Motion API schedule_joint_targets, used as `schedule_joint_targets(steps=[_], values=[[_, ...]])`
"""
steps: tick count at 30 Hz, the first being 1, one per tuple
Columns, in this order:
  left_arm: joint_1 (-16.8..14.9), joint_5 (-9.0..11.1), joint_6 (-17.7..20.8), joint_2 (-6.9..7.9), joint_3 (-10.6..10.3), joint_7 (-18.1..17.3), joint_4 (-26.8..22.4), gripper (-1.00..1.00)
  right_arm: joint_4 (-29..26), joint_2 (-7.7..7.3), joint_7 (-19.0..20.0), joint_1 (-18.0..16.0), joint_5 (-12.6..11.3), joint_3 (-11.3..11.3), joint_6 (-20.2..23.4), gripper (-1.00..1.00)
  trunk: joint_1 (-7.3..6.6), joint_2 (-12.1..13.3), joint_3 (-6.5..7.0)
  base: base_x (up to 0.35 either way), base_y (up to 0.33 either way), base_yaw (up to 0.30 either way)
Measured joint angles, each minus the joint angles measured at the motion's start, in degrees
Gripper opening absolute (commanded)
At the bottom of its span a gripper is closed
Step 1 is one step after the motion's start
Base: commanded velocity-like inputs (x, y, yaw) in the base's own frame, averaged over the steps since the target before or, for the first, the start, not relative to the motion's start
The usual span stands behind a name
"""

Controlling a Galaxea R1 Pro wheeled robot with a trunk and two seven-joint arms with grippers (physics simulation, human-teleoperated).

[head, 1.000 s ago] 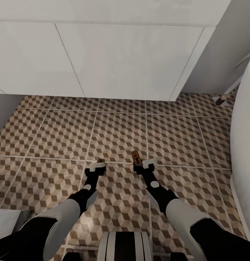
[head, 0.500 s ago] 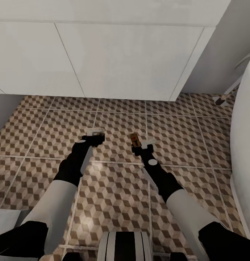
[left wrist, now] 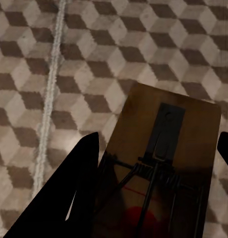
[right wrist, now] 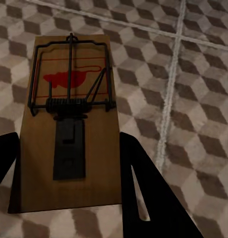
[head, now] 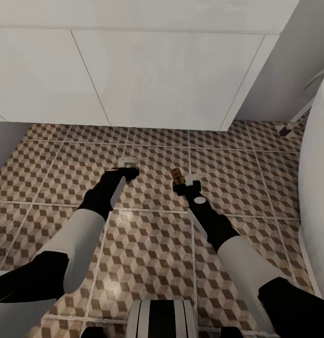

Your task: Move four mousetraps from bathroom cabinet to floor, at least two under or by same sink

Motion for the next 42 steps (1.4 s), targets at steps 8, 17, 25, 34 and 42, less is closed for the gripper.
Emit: schedule_joint_targets(steps=[8,17,25,34,42], values=[[-0.27,-0.10,-14.60,0.11,-0.40,-0.17,7.74,-1.00,0.12,-1.02,1.88,-0.12,-0.07,0.25,-4.44,-1.00,0.00,0.00,0.00,0.000,0.000,0.000],[-0.22,-0.11,-27.69,0.02,-3.11,-0.56,15.18,-1.00,0.75,-2.86,2.76,-0.06,-0.36,0.28,-8.31,-1.00,0.00,0.00,0.00,0.000,0.000,0.000],[1.58,0.02,-31.77,0.02,-4.55,-0.62,17.51,-1.00,0.78,-3.57,2.82,0.18,-0.48,0.28,-9.84,-1.00,0.01,0.00,-0.01,-0.033,0.000,0.000],[2.28,0.06,-31.94,0.02,-4.58,-0.62,17.74,-1.00,0.87,-3.57,2.99,0.49,-0.55,0.28,-11.57,-1.00,0.00,0.00,-0.01,-0.008,0.000,0.000],[2.49,0.04,-31.94,0.02,-4.58,-0.54,17.65,-1.00,0.96,-3.40,3.01,0.51,-0.54,0.34,-12.97,-1.00,0.00,0.00,-0.01,0.000,0.000,0.000]])
